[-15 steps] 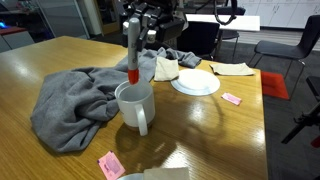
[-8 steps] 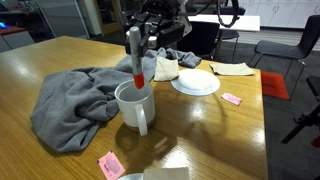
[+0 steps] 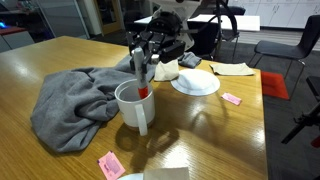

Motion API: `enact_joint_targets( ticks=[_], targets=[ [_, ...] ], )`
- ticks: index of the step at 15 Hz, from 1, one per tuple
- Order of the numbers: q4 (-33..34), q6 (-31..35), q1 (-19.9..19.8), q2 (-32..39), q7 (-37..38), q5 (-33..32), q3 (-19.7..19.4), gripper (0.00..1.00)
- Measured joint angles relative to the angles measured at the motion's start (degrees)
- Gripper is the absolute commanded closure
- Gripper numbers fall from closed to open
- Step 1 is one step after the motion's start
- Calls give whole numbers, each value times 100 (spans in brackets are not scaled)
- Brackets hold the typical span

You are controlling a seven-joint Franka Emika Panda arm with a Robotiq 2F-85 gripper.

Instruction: Pick up the marker and put it in the cup

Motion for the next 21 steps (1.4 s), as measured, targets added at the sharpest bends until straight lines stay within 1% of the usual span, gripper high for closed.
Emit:
enact_joint_targets(
  ticks=[6, 7, 11, 14, 18, 21],
  targets=[
    [3, 0, 0, 103, -2, 147, 0, 4],
    [6, 0, 0, 101, -5, 148, 0, 1],
    [5, -137, 0, -16, -19, 94, 0, 0],
    [3, -611, -6, -257, -20, -171, -2, 0],
    [2, -1222, 10, -668, -58, -782, -9, 0],
    [-1, -1338, 100, -1005, -245, -1474, -37, 0]
  ],
)
